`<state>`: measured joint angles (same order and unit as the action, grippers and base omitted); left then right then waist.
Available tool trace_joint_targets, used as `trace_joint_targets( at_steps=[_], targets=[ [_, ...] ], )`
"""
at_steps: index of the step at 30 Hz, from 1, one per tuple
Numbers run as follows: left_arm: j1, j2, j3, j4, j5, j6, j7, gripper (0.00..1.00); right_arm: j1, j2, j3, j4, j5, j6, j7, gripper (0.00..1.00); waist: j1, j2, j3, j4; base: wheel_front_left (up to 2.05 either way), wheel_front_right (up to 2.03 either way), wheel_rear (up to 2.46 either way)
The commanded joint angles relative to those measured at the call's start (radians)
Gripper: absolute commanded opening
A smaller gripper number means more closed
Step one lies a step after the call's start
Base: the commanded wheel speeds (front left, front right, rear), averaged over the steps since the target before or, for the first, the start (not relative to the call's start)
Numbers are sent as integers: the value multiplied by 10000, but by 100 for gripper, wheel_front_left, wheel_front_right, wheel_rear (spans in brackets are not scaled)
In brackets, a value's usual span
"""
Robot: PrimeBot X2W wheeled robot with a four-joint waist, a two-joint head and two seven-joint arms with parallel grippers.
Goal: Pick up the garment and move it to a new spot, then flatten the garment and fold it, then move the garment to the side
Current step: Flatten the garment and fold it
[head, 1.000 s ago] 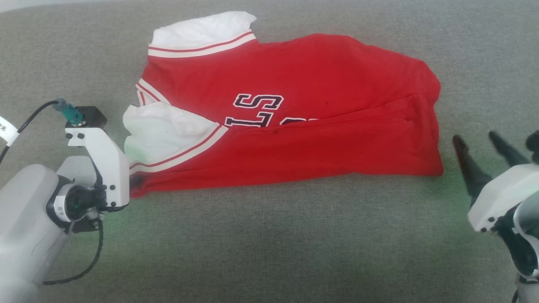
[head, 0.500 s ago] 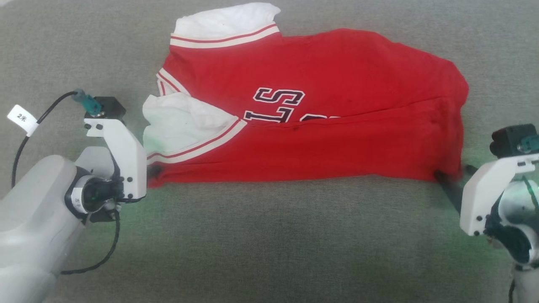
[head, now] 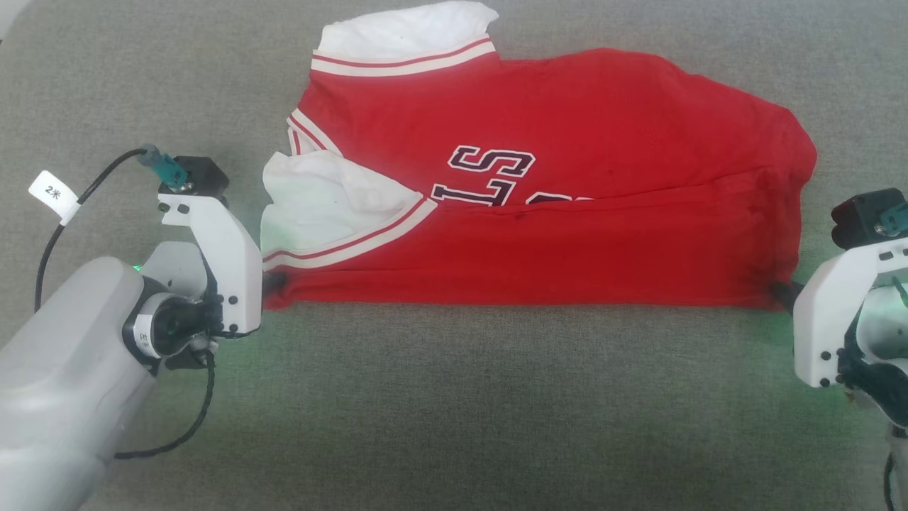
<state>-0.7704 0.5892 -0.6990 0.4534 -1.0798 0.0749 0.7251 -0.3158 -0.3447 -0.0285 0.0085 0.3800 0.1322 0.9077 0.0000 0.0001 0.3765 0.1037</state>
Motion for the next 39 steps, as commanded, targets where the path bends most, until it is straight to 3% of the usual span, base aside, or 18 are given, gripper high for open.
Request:
trace_joint_targets(
  at_steps=[1,7,20,24,29,30,31,33,34,35,36,37,39],
  targets=[
    [490,-25,-243,81,5,92,196,0,184,-131,12,64,-20,-29,146,0,0,-1,-55,31,0,0,0],
    [661,611,-173,-951,71,494,474,0,631,-786,200,-645,455,-27,677,0,0,-1,-311,111,0,0,0],
    [2247,2055,9,-4291,-43,1994,794,0,2251,-1878,-61,-2454,1441,-28,1773,0,0,-1,-646,182,0,0,0],
    [2863,2269,-71,-4912,-126,2319,787,0,2888,-1798,-304,-2837,1638,-28,2005,0,0,-1,-602,173,0,0,0],
    [3157,2215,-184,-4869,-34,2304,662,1,3108,-1512,-293,-2715,1627,-26,1884,0,0,-1,-543,148,0,0,0],
    [3179,2139,-215,-4765,-28,2279,630,12,3056,-1468,-259,-2621,1541,-26,1782,0,0,-1,-530,136,0,0,0],
    [3171,2059,-241,-4624,-10,2217,562,36,2982,-1426,-197,-2509,1466,-26,1695,0,0,-1,-521,120,0,0,0],
    [3122,1925,-317,-4310,-5,2102,523,63,2809,-1299,-129,-2238,1309,-26,1462,0,0,-1,-513,83,0,0,0],
    [3094,1840,-356,-4160,-20,2038,512,88,2688,-1267,-76,-2087,1221,-26,1329,25,0,-1,-509,64,0,0,0],
    [3055,1747,-386,-4005,-23,1995,483,100,2621,-1232,13,-1966,1157,-26,1238,47,0,-1,-508,45,0,0,0],
    [3003,1670,-410,-3862,-29,1932,460,100,2552,-1194,64,-1837,1110,-26,1131,82,0,-1,-516,35,0,0,0],
    [2947,1631,-422,-3746,-38,1876,442,100,2471,-1180,108,-1742,1058,-26,1025,100,0,-1,-523,26,0,0,0],
    [2816,1587,-409,-3601,-21,1779,413,100,2382,-1155,175,-1580,1079,-26,897,100,0,-1,-554,11,0,0,0]
  ],
)
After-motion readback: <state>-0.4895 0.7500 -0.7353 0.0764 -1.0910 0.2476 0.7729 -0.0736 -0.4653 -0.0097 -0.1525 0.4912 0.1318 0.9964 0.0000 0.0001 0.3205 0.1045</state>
